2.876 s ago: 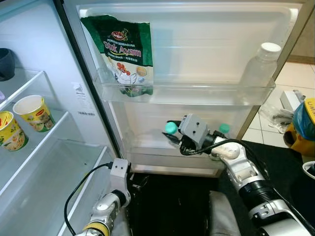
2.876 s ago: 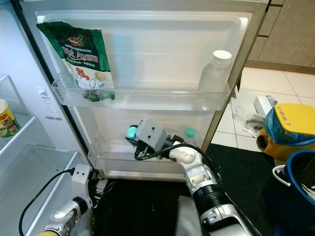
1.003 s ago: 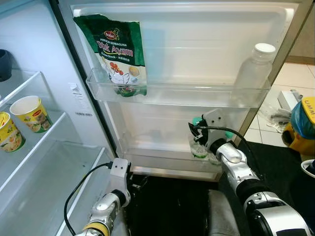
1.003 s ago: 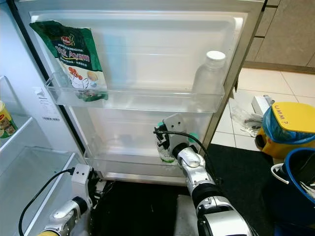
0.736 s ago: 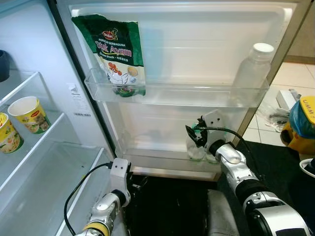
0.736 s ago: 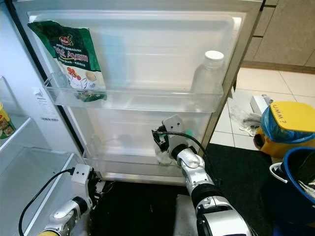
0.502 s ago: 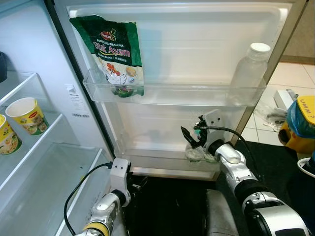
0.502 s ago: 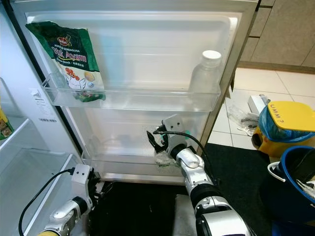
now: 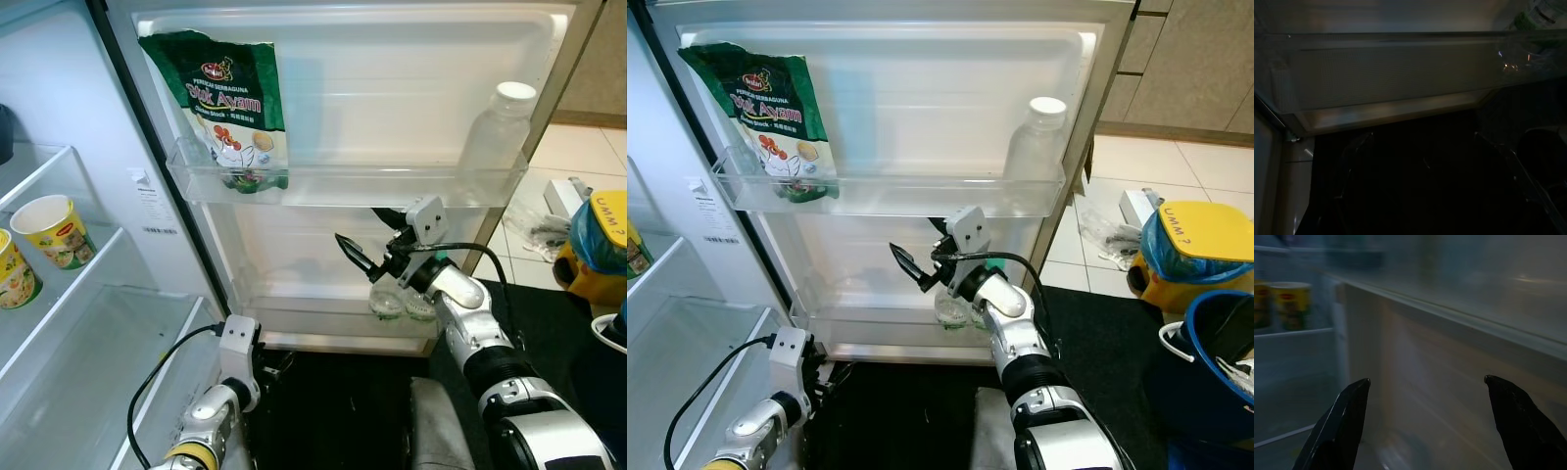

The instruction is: Restocking fridge

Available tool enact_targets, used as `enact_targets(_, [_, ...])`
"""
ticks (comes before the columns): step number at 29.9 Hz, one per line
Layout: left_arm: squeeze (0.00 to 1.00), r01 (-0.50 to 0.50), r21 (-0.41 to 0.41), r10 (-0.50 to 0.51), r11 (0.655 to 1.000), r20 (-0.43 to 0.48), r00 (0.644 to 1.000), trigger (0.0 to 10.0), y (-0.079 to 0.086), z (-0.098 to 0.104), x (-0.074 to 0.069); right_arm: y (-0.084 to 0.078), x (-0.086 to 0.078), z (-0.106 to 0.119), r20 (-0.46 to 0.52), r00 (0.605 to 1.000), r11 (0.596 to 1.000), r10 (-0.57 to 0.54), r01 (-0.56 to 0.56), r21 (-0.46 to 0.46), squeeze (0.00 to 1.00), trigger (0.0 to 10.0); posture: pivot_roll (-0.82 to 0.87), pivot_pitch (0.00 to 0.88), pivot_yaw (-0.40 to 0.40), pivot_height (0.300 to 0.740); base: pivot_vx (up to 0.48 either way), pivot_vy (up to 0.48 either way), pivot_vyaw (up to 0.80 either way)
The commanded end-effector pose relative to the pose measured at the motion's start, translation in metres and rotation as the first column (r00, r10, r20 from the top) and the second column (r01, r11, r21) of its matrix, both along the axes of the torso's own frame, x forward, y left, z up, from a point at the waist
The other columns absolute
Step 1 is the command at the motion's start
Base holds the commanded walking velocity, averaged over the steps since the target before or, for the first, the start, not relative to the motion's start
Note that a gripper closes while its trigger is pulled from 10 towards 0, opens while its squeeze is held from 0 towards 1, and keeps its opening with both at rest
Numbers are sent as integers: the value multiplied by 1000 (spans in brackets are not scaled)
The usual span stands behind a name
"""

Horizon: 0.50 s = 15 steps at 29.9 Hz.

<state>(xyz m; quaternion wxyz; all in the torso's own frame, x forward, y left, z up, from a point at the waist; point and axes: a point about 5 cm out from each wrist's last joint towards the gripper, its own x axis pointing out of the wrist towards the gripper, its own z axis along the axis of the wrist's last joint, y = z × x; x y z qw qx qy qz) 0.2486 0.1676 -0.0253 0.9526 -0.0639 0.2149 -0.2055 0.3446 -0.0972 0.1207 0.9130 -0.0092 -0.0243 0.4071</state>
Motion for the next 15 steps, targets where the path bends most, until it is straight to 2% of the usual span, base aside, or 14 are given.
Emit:
enact_targets(1, [0,10,12,-10,1000,-2,1000,10000,2,-1,-2,9,-9,-2,-23,994,994,107,-107,9,0,10000,-58,0,4,431,0,0,0])
enact_targets(5, [0,15,11,-15,1000,-7,1000,10000,1,-2,-3,19,-25,-11,-63,965,967,254,-255,-11,0,10000,-57,0,5,431,0,0,0])
enact_targets(7, [0,16,12,-16,1000,-9,1000,10000,1,-3,-4,20,-27,-12,-71,960,962,272,-274,-12,0,10000,-57,0,5,431,0,0,0])
enact_targets(8, [0,17,14,-17,1000,-12,1000,10000,1,-3,-5,23,-33,-14,-85,942,946,324,-325,2,0,10000,-56,0,5,431,0,0,0])
enact_targets(15, [0,14,18,-14,1000,-21,1000,10000,2,-5,-6,25,-45,-17,-115,902,909,416,-415,34,0,10000,-51,0,3,431,0,0,0])
